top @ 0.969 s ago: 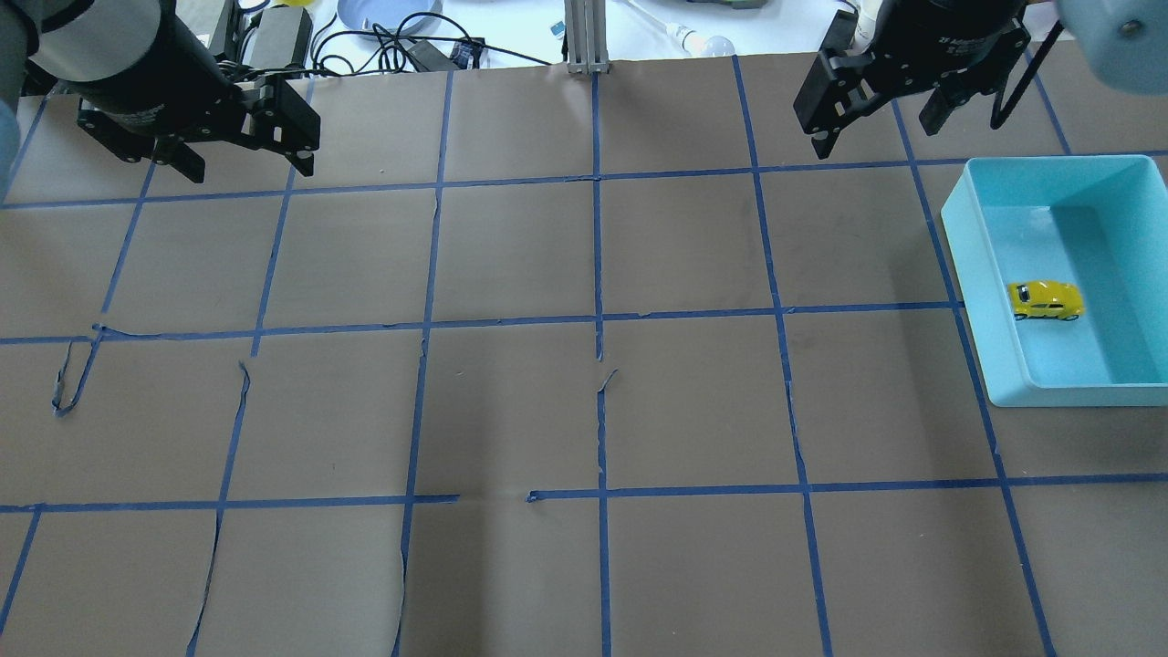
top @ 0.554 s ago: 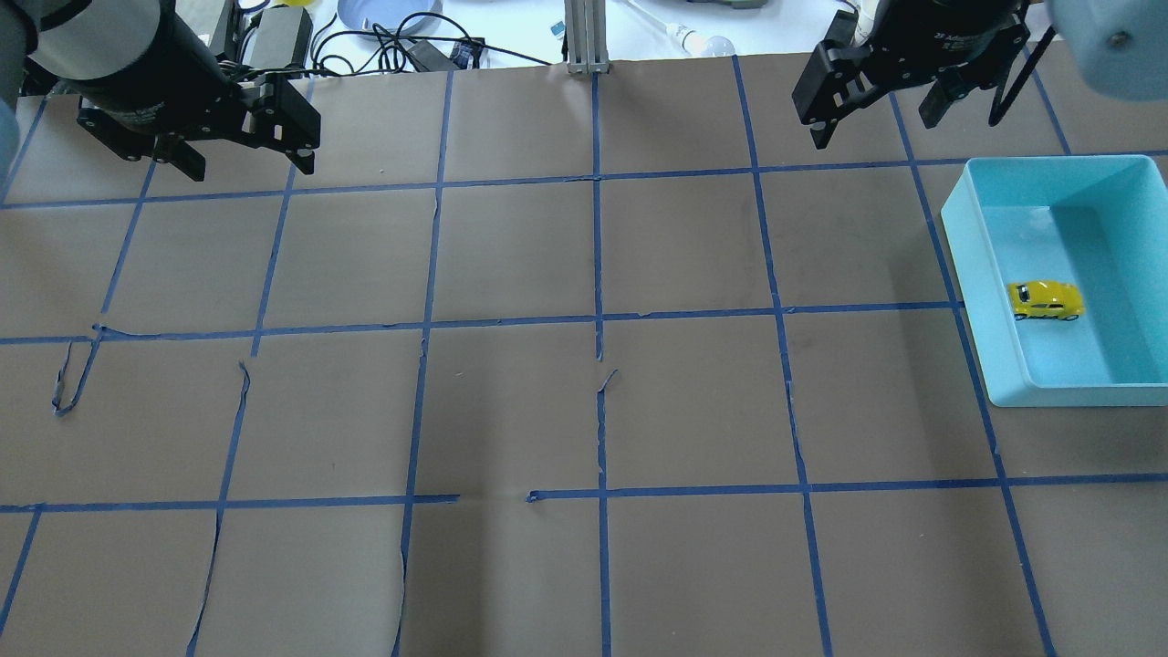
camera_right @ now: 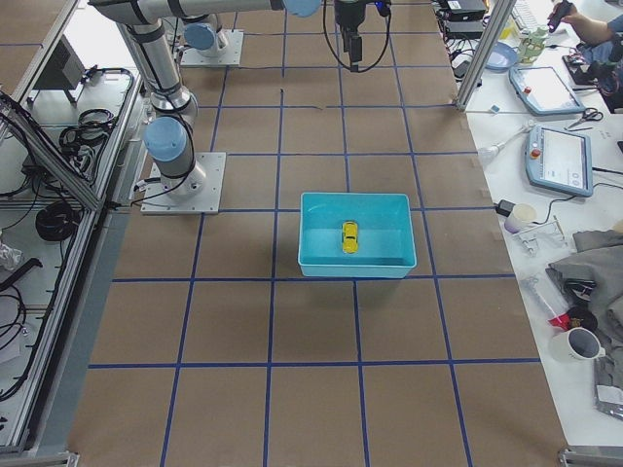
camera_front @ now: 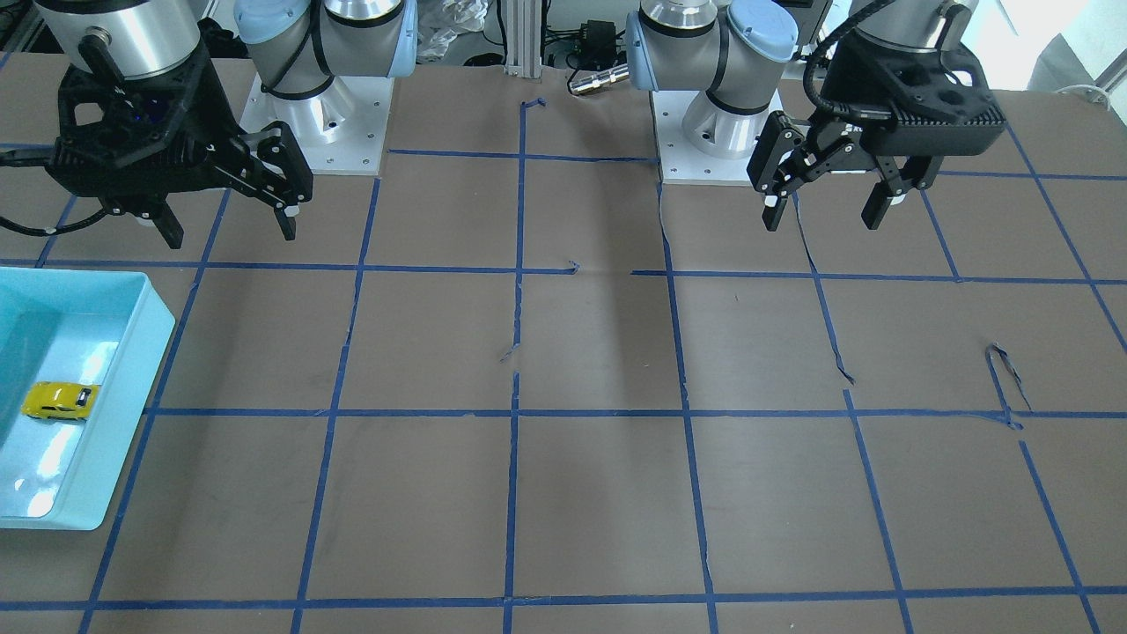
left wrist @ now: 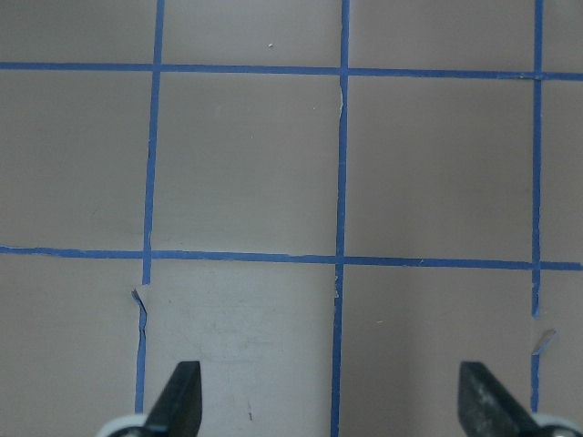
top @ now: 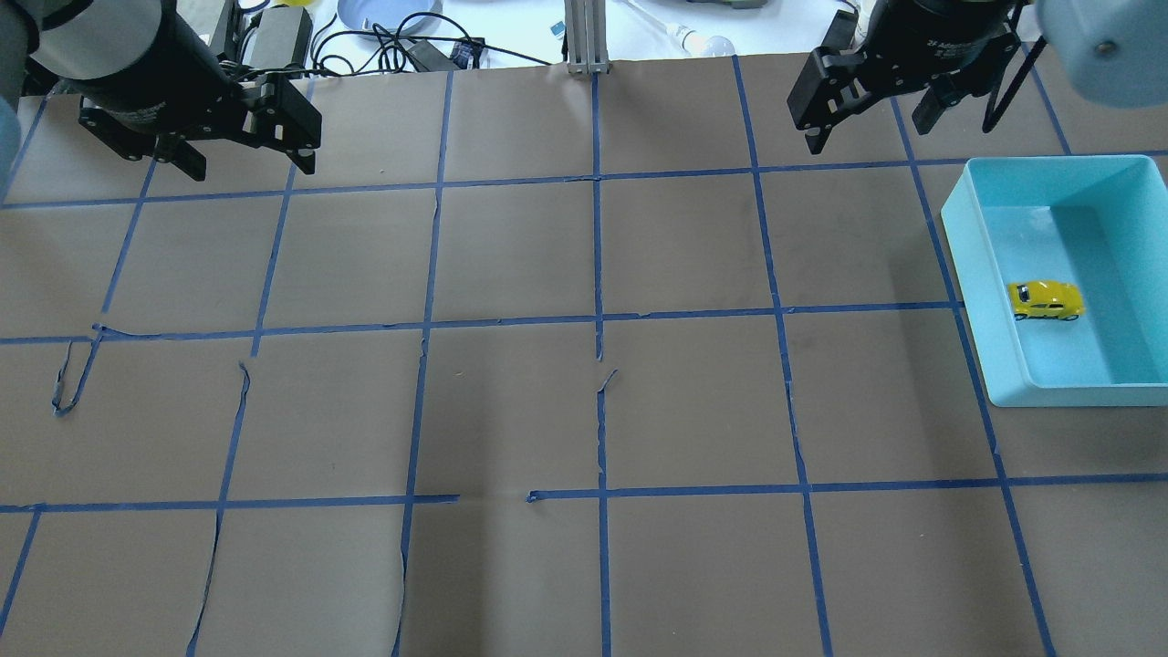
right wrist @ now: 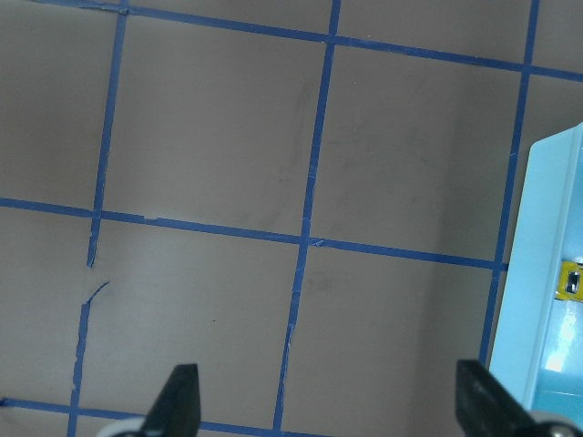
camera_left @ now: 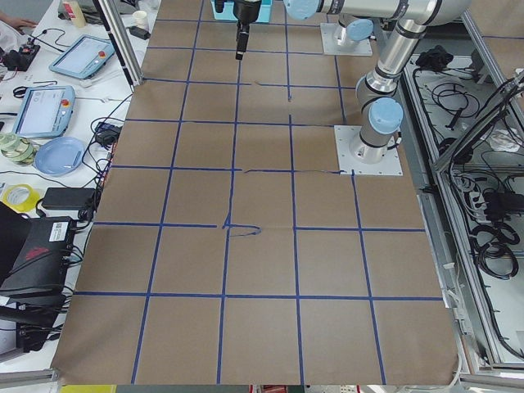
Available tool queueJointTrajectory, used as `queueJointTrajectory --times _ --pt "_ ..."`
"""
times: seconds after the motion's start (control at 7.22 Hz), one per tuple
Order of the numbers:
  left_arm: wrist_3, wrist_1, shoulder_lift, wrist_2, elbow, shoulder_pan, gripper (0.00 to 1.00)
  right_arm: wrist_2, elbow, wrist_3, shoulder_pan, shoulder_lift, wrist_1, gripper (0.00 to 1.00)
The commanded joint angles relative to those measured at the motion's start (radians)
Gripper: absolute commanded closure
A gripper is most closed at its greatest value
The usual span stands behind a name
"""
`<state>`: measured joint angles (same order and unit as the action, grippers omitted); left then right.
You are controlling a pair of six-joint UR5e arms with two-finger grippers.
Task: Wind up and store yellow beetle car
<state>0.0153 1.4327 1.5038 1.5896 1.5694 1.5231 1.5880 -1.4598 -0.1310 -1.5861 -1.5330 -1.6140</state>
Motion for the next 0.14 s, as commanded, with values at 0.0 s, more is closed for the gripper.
queueJointTrajectory --times 0.0 --pt "0.000 0.000 0.000 0.000 0.001 0.000 0.00 0.000 0.001 -0.001 0.000 0.002 0.002 0.00"
